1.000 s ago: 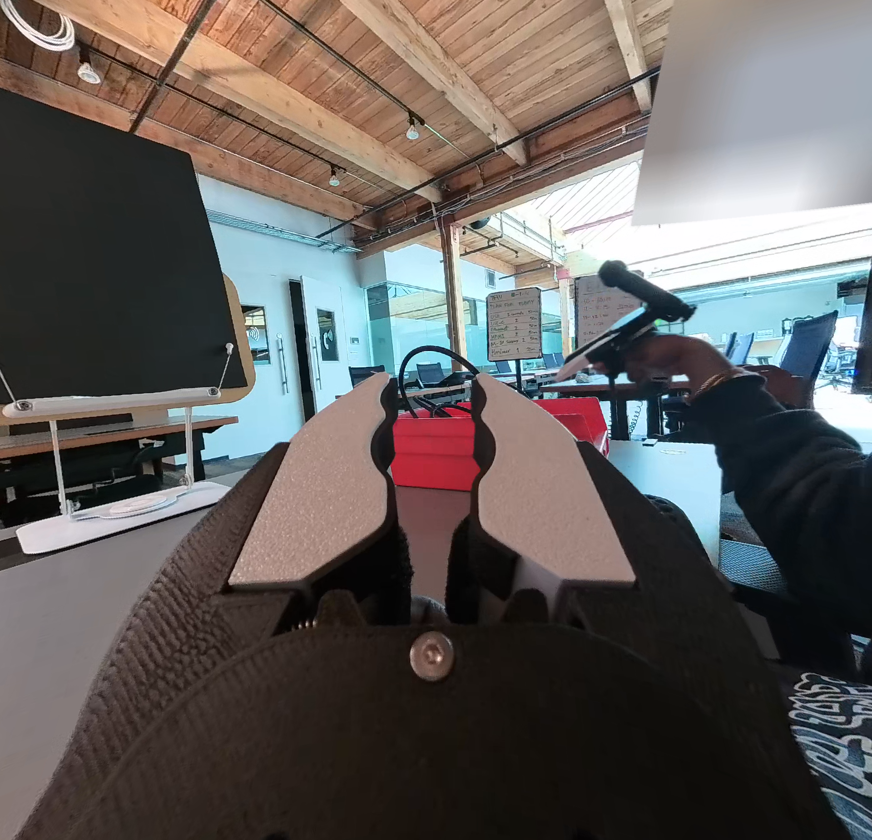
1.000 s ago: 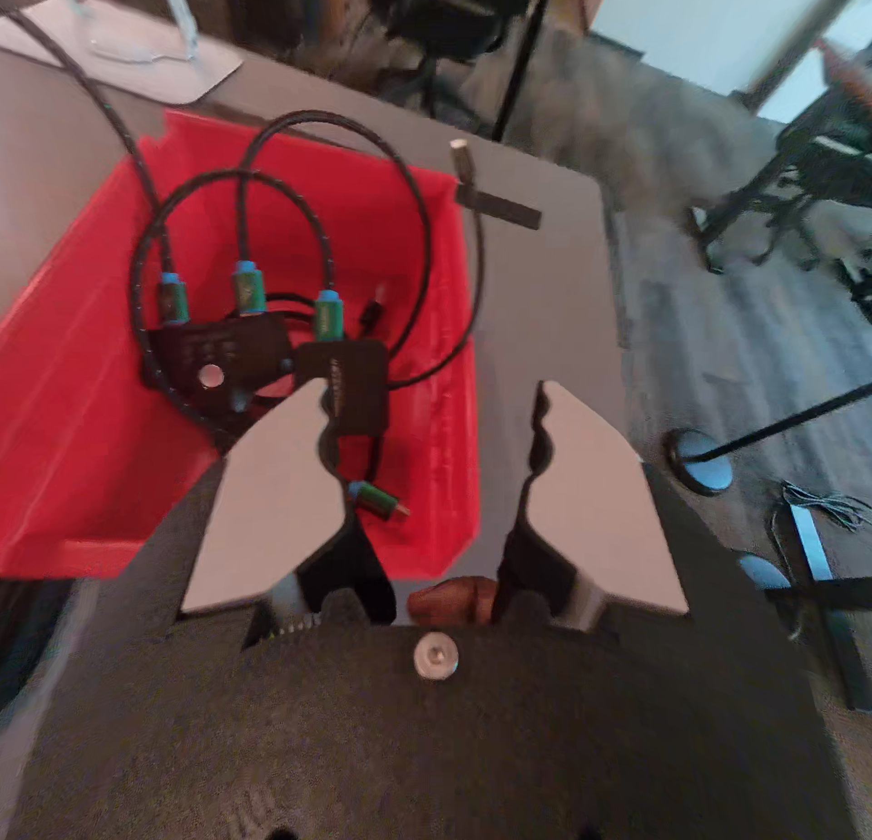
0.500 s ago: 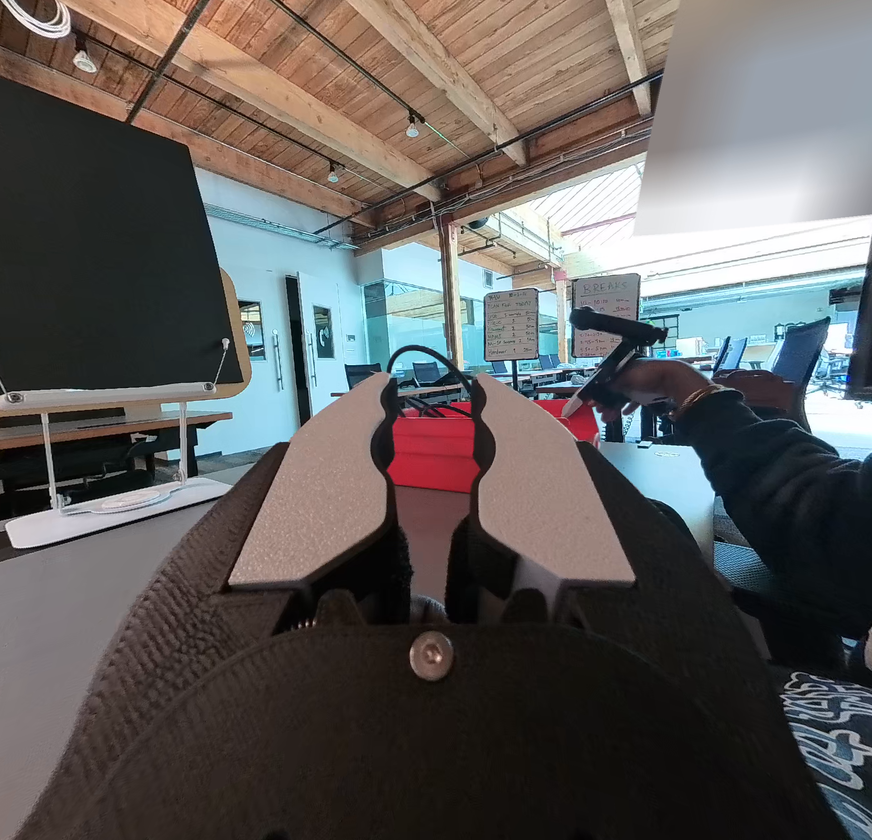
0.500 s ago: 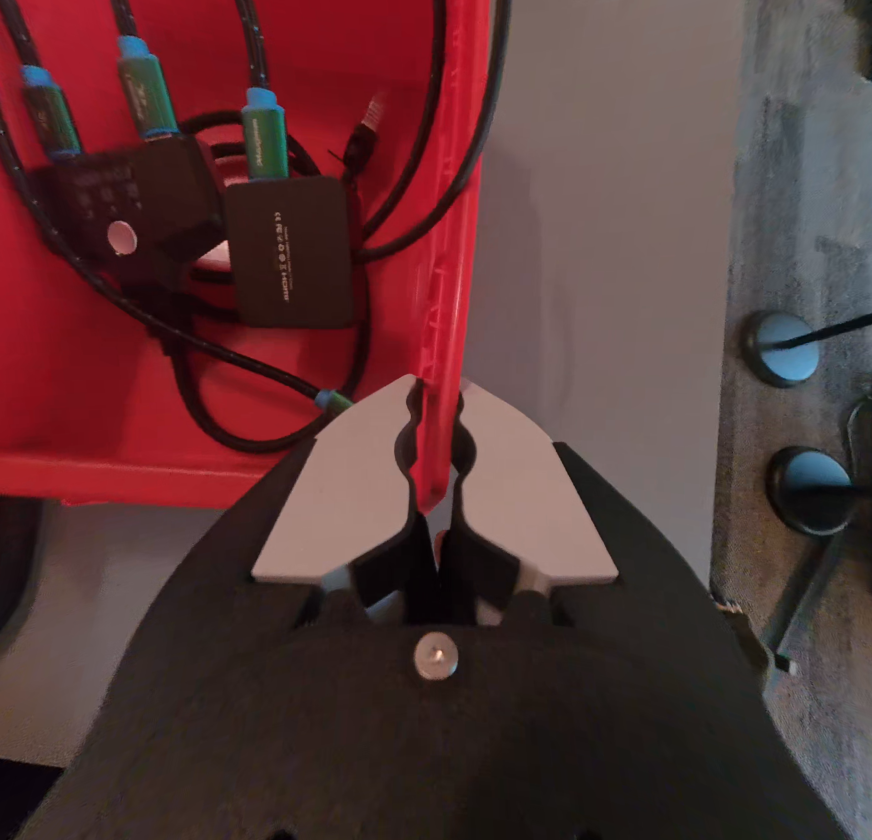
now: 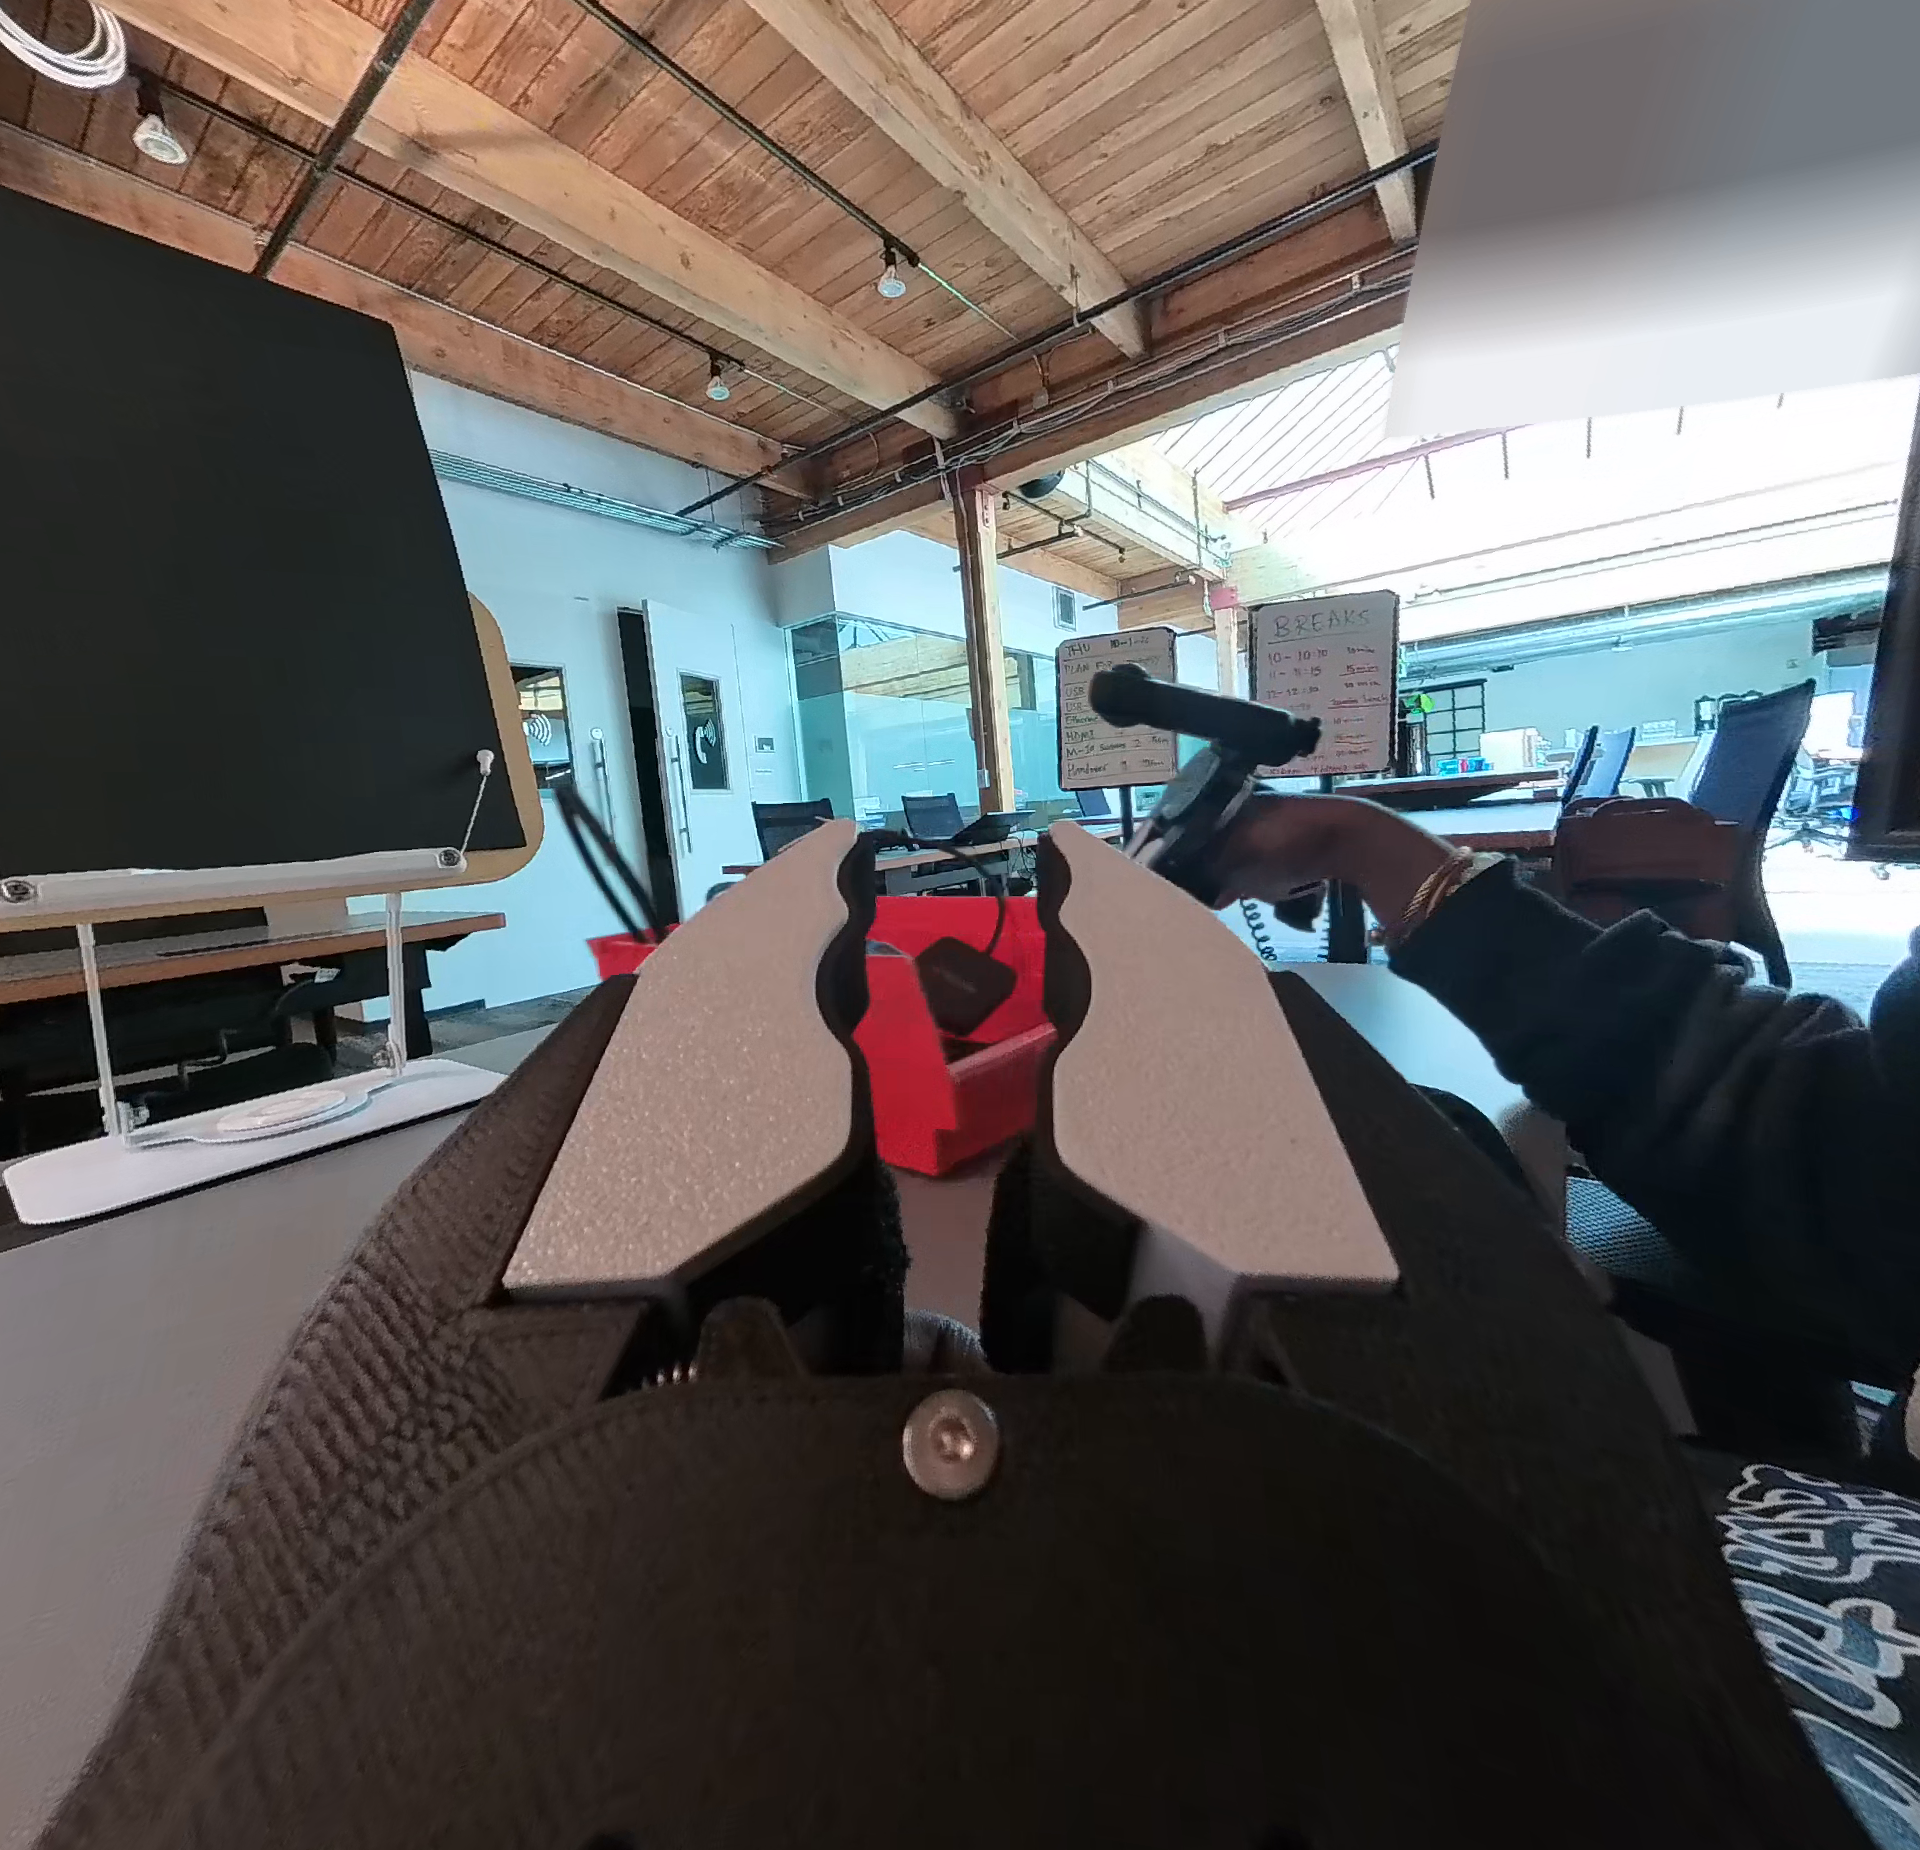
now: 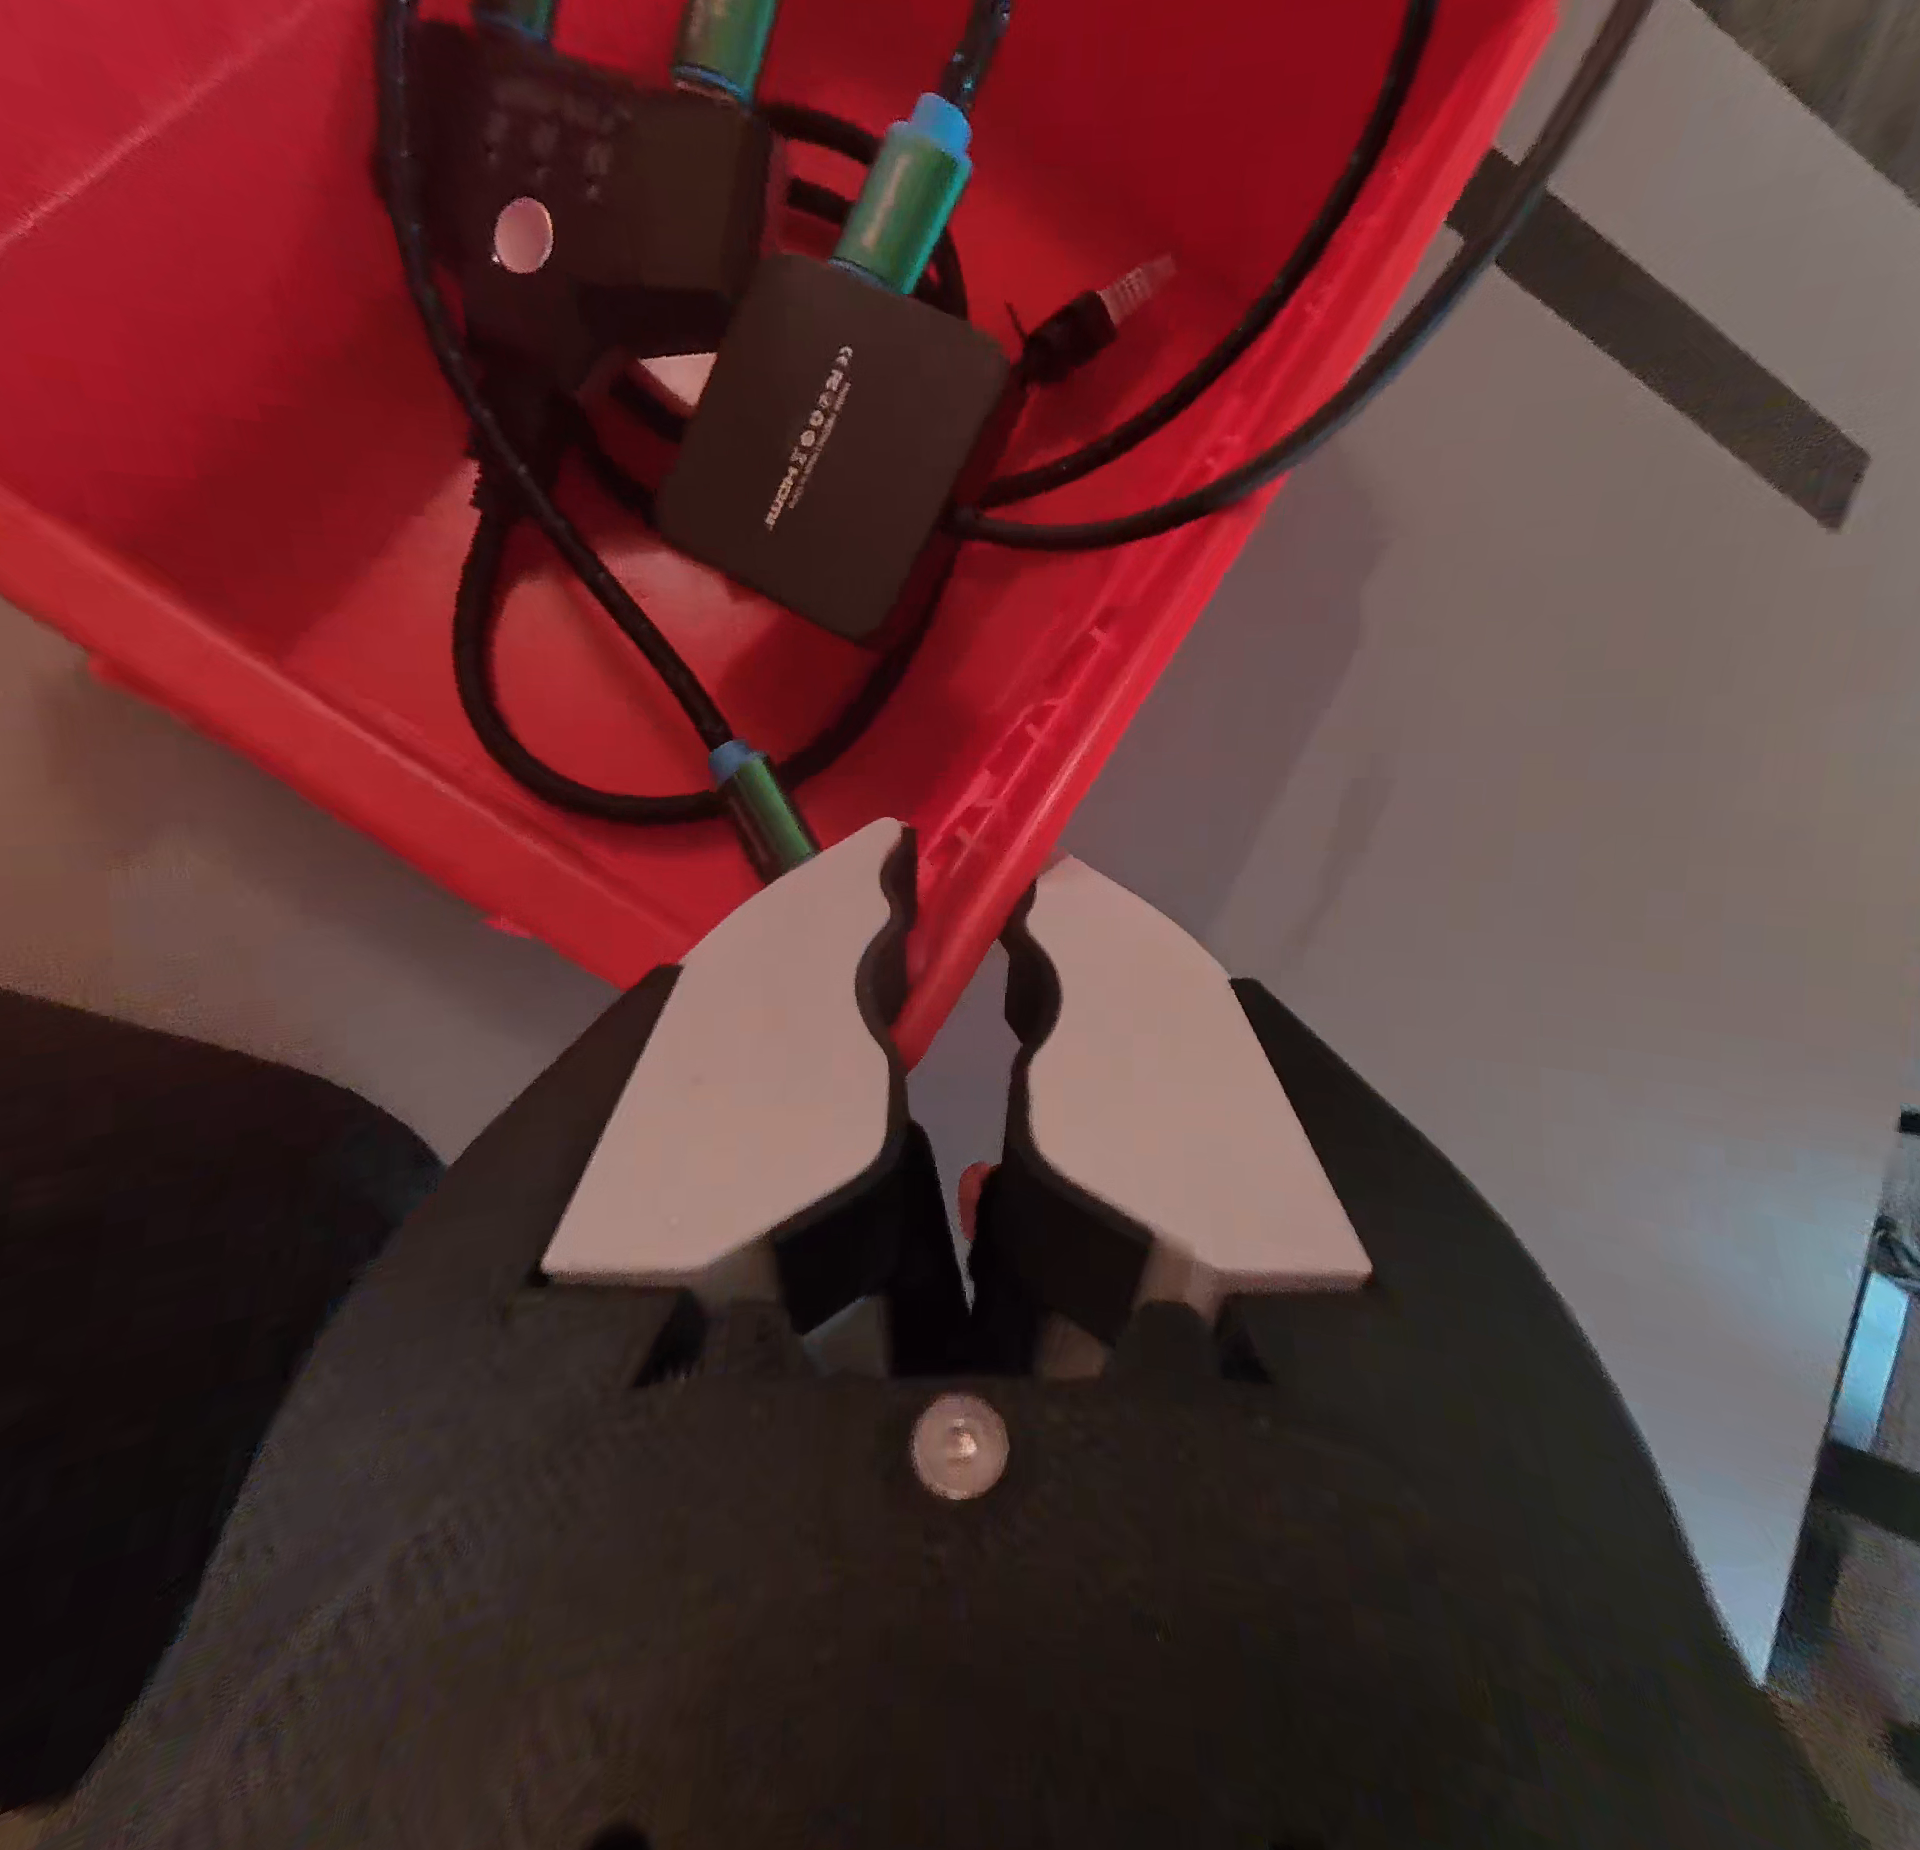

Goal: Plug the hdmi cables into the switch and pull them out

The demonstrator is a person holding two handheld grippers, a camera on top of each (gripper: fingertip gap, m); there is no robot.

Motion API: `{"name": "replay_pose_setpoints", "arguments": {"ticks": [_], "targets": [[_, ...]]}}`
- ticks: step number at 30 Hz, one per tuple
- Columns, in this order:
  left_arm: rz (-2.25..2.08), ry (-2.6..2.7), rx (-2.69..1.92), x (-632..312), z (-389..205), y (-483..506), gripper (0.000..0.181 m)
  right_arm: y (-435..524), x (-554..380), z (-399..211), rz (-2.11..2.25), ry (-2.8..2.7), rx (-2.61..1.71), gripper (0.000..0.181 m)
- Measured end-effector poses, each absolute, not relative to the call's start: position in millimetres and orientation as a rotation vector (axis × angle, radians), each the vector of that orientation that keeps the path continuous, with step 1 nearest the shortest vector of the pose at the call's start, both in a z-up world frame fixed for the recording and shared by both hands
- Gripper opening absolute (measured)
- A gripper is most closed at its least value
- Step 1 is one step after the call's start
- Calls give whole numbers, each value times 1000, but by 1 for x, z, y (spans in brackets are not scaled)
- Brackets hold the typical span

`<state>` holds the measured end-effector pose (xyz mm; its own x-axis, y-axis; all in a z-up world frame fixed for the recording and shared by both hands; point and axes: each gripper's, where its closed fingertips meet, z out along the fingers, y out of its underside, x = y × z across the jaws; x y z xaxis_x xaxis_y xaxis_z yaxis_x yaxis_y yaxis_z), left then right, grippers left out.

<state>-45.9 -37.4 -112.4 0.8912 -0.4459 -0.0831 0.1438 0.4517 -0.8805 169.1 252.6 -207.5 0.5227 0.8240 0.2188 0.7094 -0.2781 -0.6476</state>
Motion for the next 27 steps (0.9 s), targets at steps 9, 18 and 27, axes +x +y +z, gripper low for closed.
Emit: {"name": "replay_pose_setpoints", "arguments": {"ticks": [9,18,27], "targets": [[-364,314,-1033,-47,-111,-37,28,211,69,-207,179,-1291,-1992,16],[-350,332,-1027,-44,-111,-38,29,168,-29,-207,34,-1551,-1812,22],[-300,397,-1022,-34,-113,-41,29,143,-122,-207,191,-1657,-1693,21]]}}
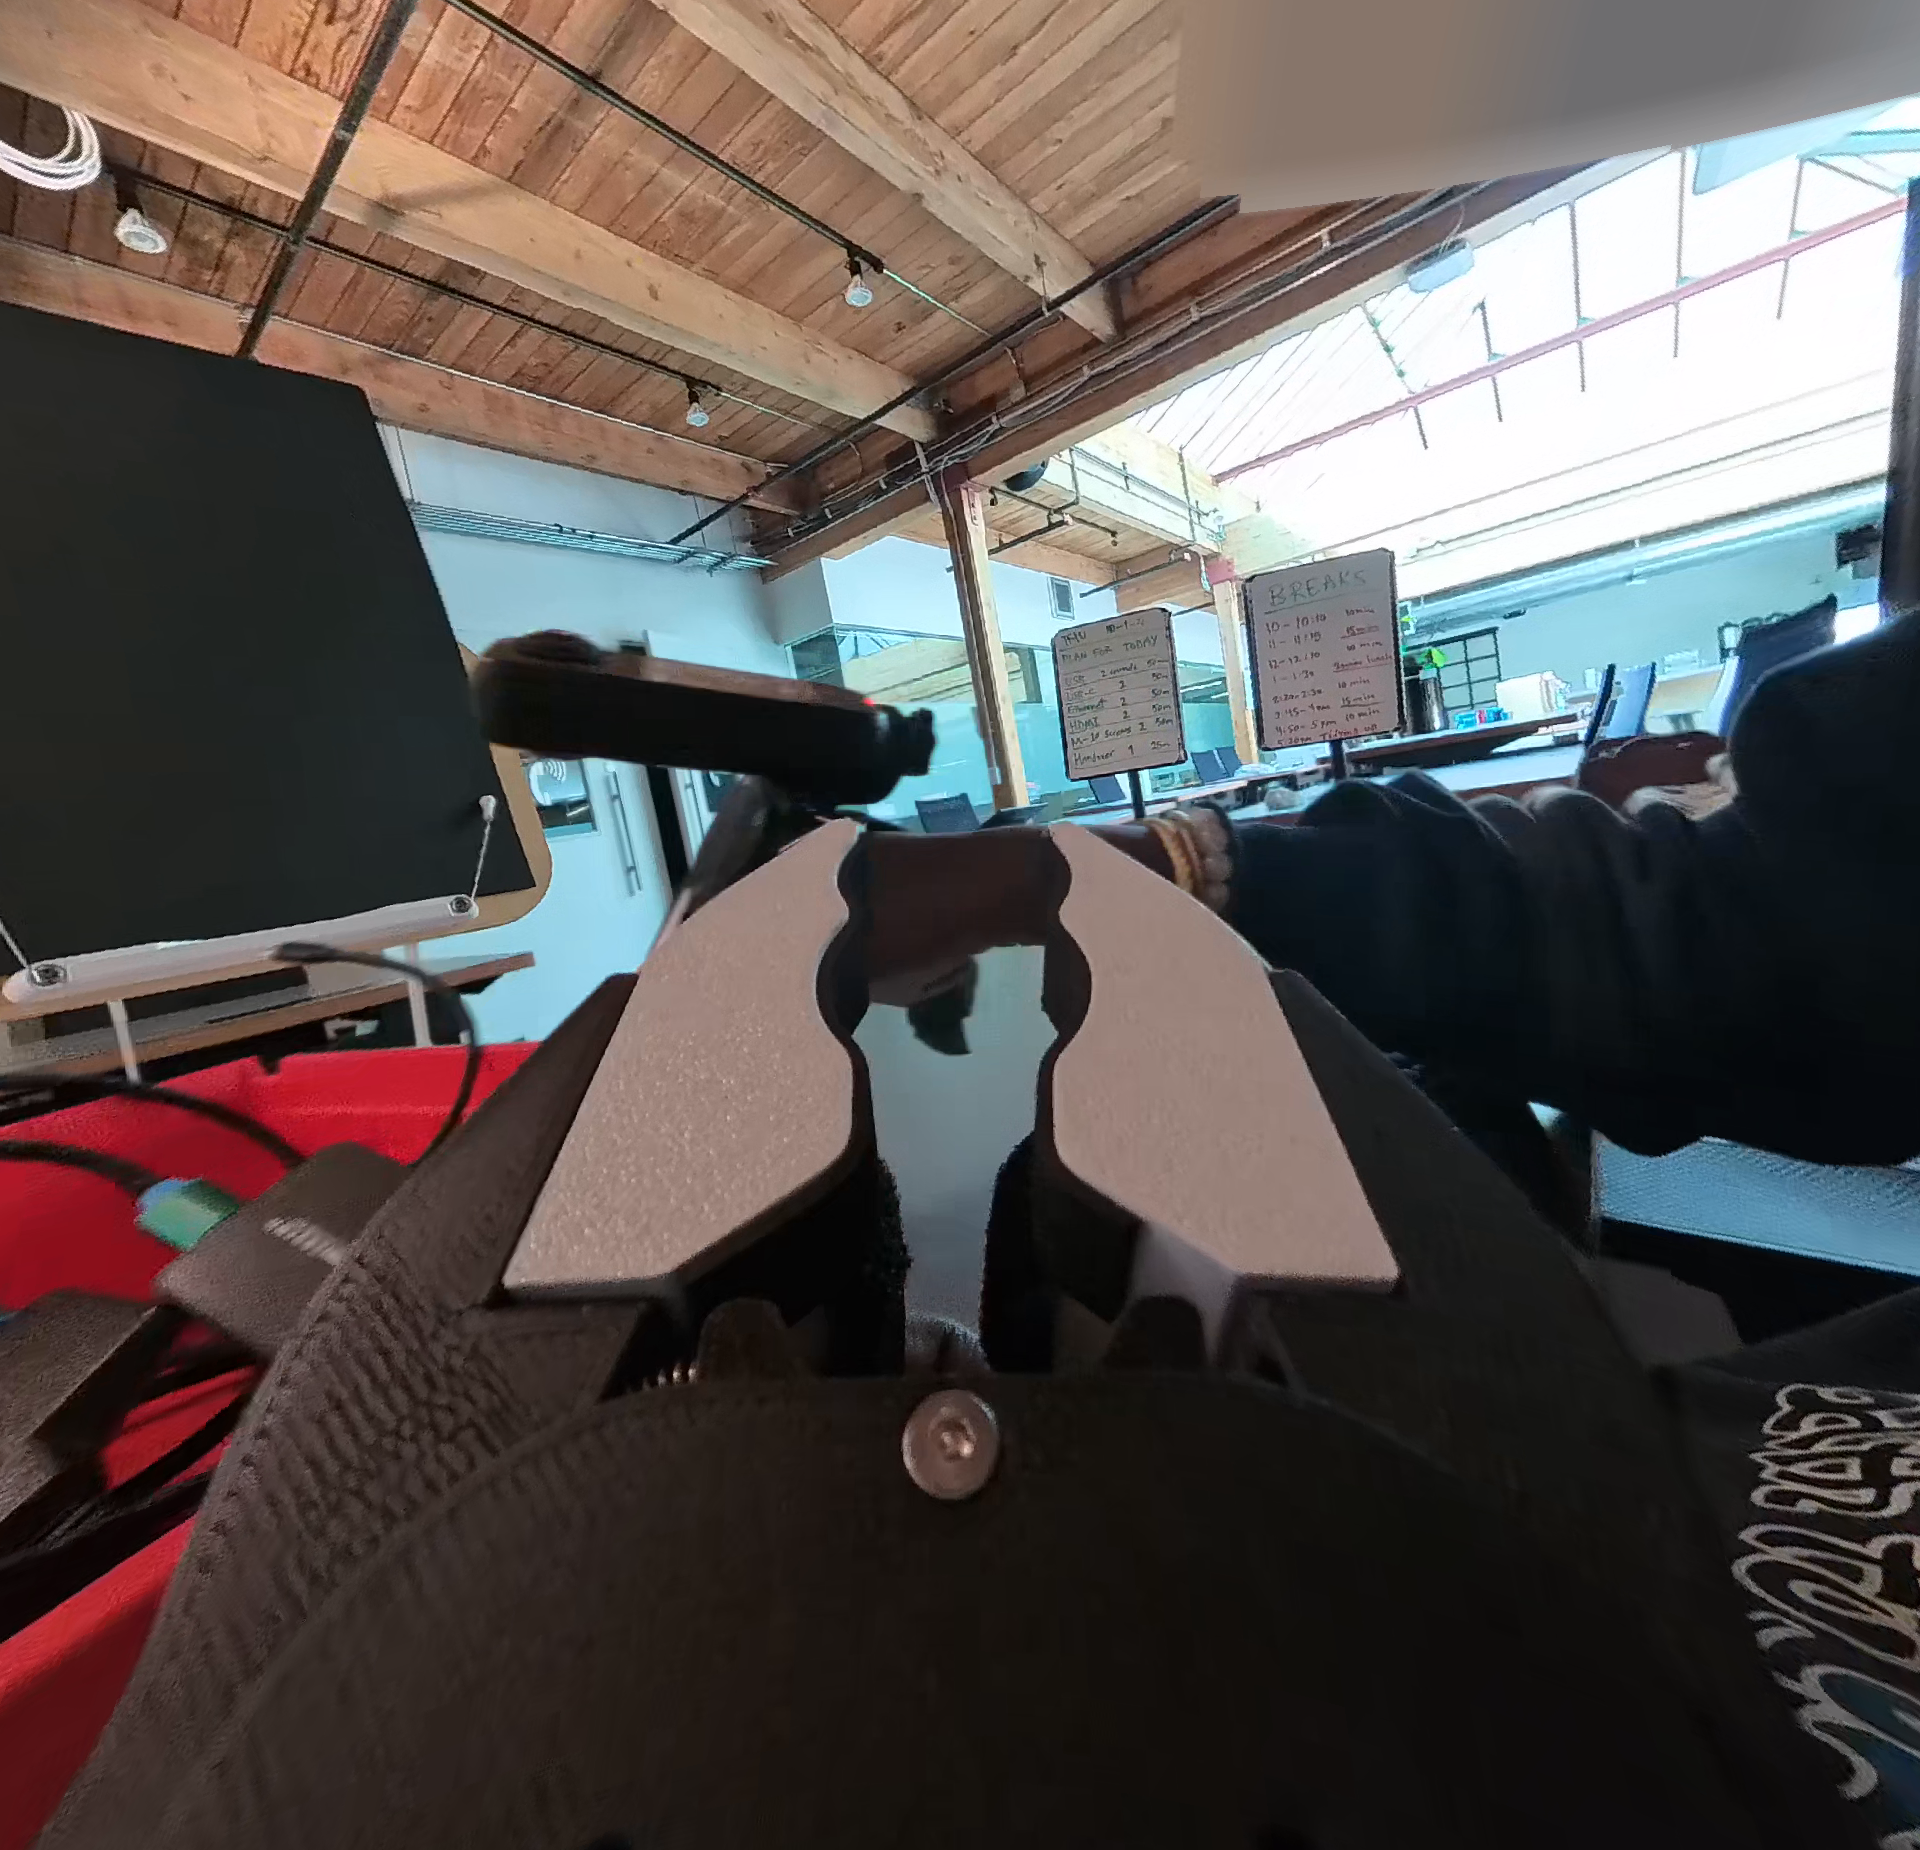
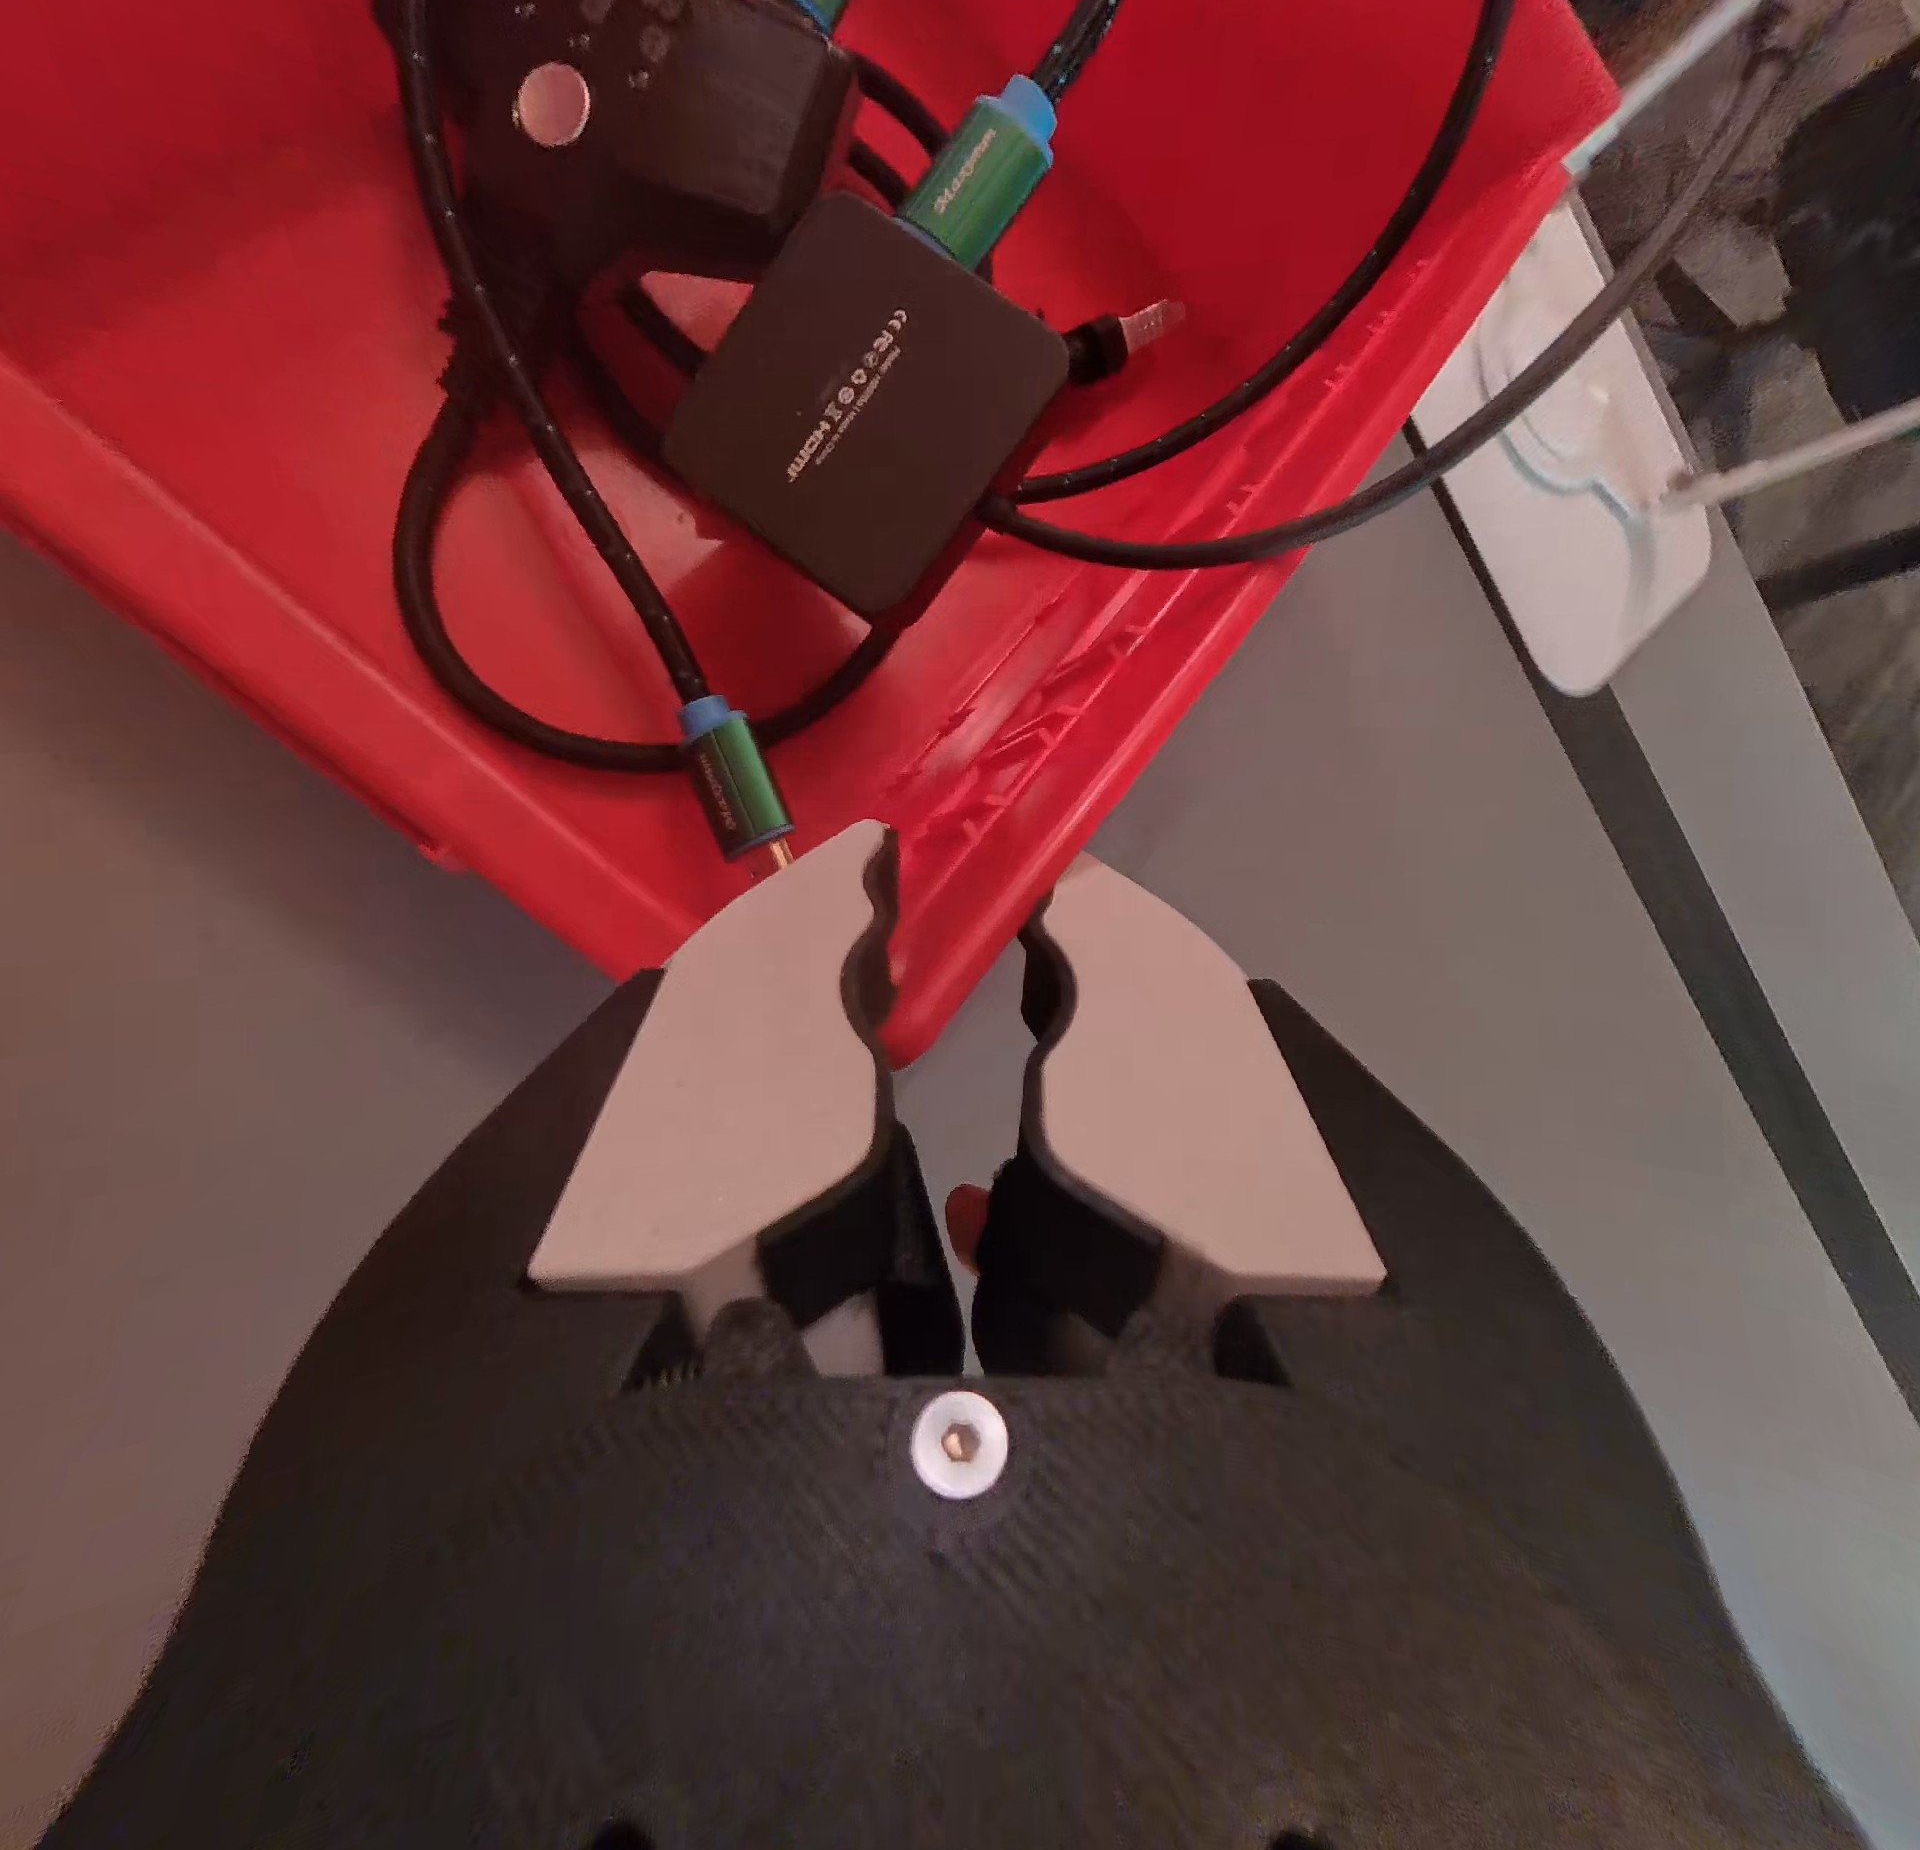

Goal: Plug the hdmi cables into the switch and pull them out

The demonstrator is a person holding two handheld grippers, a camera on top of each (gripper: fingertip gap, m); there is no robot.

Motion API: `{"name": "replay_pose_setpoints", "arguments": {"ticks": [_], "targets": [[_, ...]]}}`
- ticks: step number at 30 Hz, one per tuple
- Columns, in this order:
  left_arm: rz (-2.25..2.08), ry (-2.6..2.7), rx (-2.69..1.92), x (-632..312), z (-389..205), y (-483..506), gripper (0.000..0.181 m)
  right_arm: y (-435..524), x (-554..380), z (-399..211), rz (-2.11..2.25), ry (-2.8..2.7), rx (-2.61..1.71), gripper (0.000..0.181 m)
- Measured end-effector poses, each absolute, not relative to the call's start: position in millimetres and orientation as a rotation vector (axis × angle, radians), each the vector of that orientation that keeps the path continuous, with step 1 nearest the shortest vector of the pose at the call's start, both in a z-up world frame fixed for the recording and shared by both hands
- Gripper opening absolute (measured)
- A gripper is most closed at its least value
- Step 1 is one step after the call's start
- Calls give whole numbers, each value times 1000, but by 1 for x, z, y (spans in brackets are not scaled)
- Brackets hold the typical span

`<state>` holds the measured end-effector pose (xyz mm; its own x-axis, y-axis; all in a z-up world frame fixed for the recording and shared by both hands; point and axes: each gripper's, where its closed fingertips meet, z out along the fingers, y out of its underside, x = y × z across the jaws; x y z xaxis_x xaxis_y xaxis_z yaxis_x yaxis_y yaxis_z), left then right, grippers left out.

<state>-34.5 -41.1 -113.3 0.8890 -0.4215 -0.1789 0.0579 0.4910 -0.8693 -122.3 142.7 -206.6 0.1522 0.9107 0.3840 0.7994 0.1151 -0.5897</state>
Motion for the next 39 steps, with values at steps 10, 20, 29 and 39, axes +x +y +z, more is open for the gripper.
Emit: {"name": "replay_pose_setpoints", "arguments": {"ticks": [10,20,29,39], "targets": [[-366,547,-1107,-24,-114,-62,29,107,-195,-207,490,-1716,-1512,37],[-42,462,-1473,-167,-99,-140,56,57,-106,-97,1344,-1459,-1254,117],[356,461,-2224,-280,-195,-181,84,77,63,-58,1465,-933,-996,130],[588,631,-2630,-315,-249,-187,79,107,134,-31,1426,-680,-902,125]]}}
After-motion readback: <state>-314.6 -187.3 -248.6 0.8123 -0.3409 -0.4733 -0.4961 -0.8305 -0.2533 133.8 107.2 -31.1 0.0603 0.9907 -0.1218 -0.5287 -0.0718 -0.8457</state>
